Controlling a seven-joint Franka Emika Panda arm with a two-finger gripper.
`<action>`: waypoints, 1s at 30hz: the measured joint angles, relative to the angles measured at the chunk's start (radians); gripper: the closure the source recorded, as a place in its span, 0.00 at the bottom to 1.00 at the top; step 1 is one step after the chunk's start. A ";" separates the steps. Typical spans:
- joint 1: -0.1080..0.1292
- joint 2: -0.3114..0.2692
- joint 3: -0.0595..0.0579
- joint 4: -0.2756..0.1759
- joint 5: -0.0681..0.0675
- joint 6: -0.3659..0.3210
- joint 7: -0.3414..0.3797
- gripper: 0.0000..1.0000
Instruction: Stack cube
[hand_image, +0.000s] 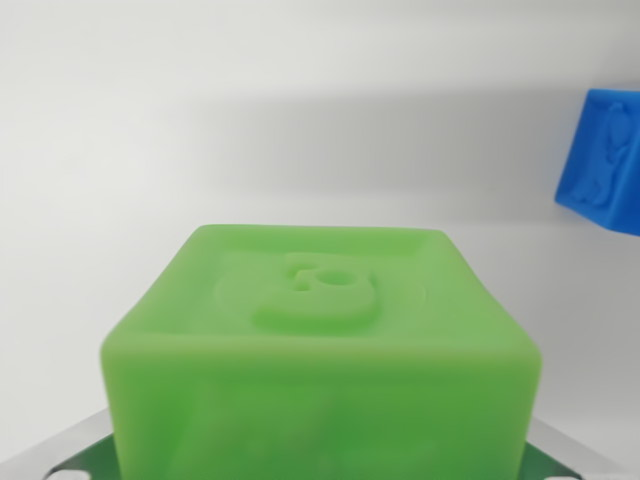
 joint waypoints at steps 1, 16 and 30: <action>-0.003 0.002 -0.001 0.002 0.000 -0.001 0.000 1.00; -0.045 0.025 -0.009 0.042 0.006 -0.016 -0.002 1.00; -0.079 0.048 -0.015 0.079 0.010 -0.031 -0.002 1.00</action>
